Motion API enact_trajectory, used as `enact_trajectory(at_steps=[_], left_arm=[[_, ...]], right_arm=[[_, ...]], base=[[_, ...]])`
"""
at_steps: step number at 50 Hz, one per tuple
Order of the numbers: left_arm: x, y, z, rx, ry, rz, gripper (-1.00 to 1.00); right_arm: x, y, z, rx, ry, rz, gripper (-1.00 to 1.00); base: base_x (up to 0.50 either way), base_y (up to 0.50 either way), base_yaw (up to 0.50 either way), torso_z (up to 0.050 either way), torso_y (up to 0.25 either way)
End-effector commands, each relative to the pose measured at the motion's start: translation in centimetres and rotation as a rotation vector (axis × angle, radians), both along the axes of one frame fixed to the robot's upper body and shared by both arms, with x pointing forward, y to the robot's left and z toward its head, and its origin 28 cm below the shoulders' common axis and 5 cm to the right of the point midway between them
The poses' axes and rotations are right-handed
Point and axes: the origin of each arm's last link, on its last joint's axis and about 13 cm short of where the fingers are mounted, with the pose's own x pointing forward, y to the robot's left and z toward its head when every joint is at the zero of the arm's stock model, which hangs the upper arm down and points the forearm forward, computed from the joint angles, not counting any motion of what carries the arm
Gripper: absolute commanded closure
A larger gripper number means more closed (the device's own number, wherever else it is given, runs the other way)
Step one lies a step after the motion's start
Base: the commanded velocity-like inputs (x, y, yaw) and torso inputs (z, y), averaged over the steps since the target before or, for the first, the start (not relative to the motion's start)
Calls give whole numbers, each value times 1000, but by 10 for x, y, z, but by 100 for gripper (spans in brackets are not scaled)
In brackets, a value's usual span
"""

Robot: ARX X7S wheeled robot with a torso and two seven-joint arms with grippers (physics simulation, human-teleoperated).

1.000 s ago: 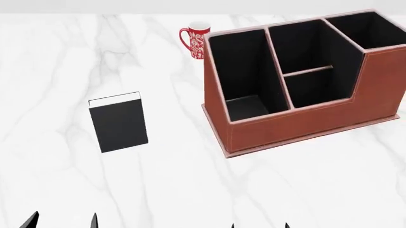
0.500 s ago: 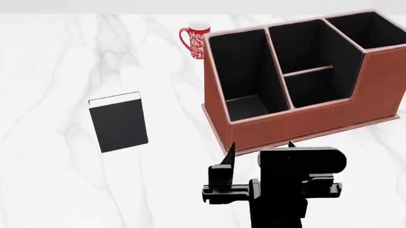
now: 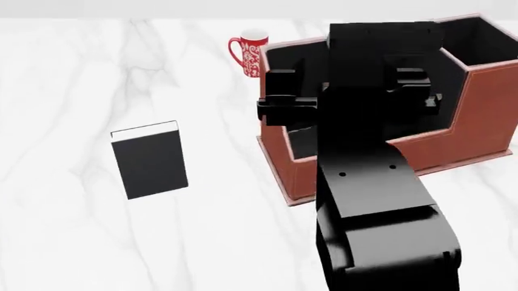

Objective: Pick up the book and place it in the right compartment of the caddy.

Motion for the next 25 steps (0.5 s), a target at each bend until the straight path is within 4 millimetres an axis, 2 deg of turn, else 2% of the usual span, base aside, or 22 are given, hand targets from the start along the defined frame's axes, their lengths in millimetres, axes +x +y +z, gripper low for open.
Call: enact_trajectory(at_steps=[1, 14, 25], left_arm=[[-14, 4, 1, 20, -1, 52, -100], [-13, 4, 3, 25, -11, 45, -100], [-15, 4, -1, 24, -8, 47, -100]], right_arm=[[12, 1, 20, -20, 0, -24, -100], [8, 6, 39, -25, -24, -12, -100], [10, 7, 34, -22, -14, -6, -100]], base=[[500, 0, 0, 0, 0], [500, 0, 0, 0, 0], [500, 0, 0, 0, 1]])
